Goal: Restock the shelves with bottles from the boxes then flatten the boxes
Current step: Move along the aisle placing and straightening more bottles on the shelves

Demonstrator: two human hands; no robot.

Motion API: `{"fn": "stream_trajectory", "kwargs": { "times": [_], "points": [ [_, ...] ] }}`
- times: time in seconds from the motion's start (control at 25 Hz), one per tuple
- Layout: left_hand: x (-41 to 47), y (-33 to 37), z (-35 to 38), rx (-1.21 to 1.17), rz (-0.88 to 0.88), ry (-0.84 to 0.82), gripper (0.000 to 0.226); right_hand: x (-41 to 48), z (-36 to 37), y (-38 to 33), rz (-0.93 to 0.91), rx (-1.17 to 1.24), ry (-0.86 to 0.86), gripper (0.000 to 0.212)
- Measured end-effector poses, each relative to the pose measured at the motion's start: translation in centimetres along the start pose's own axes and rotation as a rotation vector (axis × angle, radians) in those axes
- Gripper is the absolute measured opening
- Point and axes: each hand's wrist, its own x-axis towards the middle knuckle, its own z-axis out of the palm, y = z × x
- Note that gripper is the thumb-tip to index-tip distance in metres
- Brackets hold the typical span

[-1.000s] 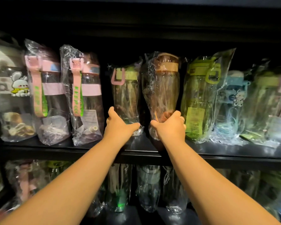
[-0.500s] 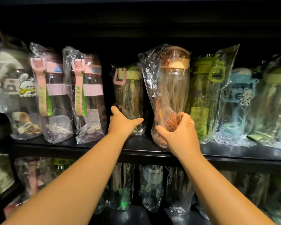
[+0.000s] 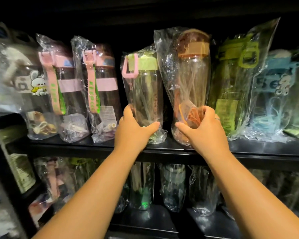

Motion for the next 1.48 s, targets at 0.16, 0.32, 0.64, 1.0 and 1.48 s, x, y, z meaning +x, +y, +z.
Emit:
{"fn": "stream_trajectory", "kwargs": {
  "times": [0.16,0.32,0.64,1.0,1.48],
  "points": [
    [-0.2,-0.3,0.2,0.043,0.004,0.032,0.106,-0.4,0.0,-0.6,-0.029,0.001,-0.021,0.092],
    [-1.6,0.0,0.0,0.021,0.013,0.079,0.114,-0.5,-0.2,-1.1,0.006,0.032,-0.040,0.109],
    [-8.9,3.9,2.4,-0.222,0.540,0.301,0.062,-5.2,-7.8,5.1,-0.192,-0.043,0.031,0.060],
    [-8.0,13.4,13.1,-0.134,0.192,-0.268,0.116,2.4,-14.7,10.3,0.226,-0.118,0.052,0.099],
    [-3.9,14.8,16.7,-0.070,-0.073,-0.191,0.123,7.9,-13.0,11.4,0.386,0.008,-0.044,0.093]
  ]
}}
